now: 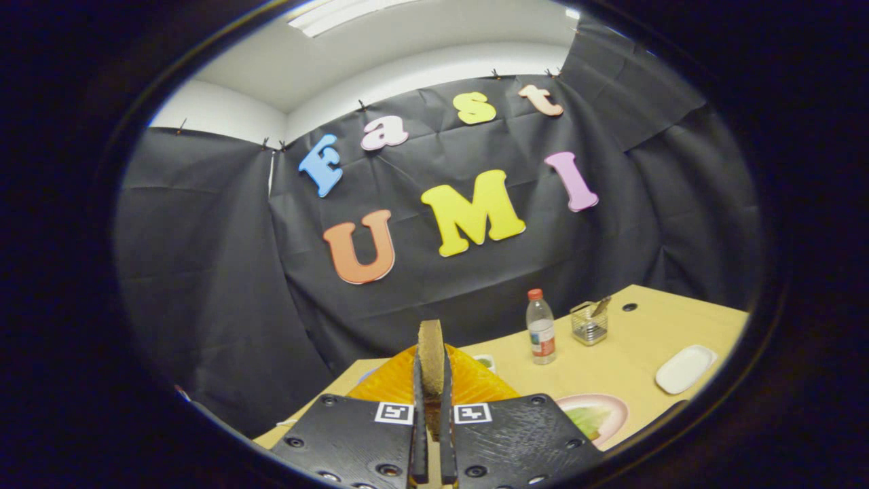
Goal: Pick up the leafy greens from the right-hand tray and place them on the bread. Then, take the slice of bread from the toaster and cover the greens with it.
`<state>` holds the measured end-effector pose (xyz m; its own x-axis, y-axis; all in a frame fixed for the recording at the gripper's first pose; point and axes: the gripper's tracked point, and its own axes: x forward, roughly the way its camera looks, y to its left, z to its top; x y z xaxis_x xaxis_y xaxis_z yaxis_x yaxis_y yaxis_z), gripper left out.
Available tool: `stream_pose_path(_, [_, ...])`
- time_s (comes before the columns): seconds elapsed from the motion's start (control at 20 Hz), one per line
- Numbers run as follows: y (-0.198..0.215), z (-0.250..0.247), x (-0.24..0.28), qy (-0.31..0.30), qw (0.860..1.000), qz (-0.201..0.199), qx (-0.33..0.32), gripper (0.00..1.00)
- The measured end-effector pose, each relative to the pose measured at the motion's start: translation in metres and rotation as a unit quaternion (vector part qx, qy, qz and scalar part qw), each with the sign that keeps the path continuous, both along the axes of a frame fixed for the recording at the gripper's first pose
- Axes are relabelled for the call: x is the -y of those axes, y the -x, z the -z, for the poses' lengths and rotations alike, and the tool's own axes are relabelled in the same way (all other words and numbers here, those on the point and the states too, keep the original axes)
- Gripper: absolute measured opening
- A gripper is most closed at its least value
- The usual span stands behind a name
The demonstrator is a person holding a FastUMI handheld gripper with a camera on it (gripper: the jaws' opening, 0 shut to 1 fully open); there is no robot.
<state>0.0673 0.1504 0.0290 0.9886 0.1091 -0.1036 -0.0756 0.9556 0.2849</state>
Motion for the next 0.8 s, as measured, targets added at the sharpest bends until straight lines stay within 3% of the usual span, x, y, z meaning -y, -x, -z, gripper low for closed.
stream_pose_path(0.25, [-0.001,0.035,0.054,0.019,0.999,0.036,-0.018,0.07])
stream_pose_path(0.6, [-0.014,0.112,0.066,0.023,0.996,0.030,-0.081,0.07])
stream_pose_path(0.8, [-0.020,0.141,0.061,-0.005,0.993,0.015,-0.113,0.07])
